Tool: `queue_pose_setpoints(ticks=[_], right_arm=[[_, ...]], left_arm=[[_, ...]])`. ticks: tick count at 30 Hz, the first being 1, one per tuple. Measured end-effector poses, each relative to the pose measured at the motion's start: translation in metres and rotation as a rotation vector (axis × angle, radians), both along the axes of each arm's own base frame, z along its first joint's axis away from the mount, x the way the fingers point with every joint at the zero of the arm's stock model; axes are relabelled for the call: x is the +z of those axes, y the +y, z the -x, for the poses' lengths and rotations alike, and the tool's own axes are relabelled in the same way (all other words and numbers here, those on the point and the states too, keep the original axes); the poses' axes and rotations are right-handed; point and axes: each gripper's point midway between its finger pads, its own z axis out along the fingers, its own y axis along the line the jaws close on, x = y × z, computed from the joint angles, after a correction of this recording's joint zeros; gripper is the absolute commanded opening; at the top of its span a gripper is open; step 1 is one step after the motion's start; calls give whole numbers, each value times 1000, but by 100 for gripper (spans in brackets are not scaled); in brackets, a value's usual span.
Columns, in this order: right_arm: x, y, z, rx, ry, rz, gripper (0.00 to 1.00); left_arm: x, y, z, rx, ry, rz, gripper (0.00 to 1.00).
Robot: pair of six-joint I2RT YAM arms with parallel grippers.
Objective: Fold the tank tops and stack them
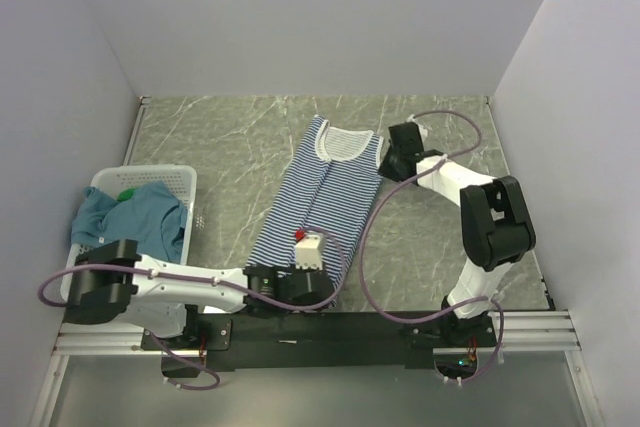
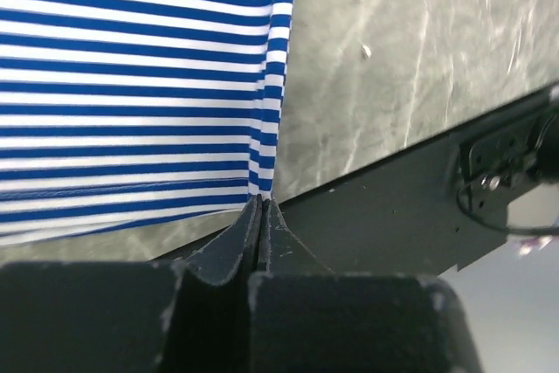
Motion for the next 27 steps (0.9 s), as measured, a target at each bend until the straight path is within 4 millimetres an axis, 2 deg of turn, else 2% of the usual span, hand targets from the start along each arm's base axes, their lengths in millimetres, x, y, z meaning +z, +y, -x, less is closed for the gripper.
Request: queue_pose_setpoints(ticks=[6,9,16,21,27], right_arm=[[22,36,-21,52,-42,14,0],[28,55,-30,80,-50,22,0],[24,104,-47,147,-30,56,0],[11,119,-48,167,1,88,0],[10,128,-51,182,11,101,0]], left_arm=[[7,31,-8,154,21,67,1],[2,49,-11,233,33,69,1],[-11,79,-17,351,46,8,1],[-18,96,-19,406,61,-6,1],[-23,111,-22,446,70,-11,1]])
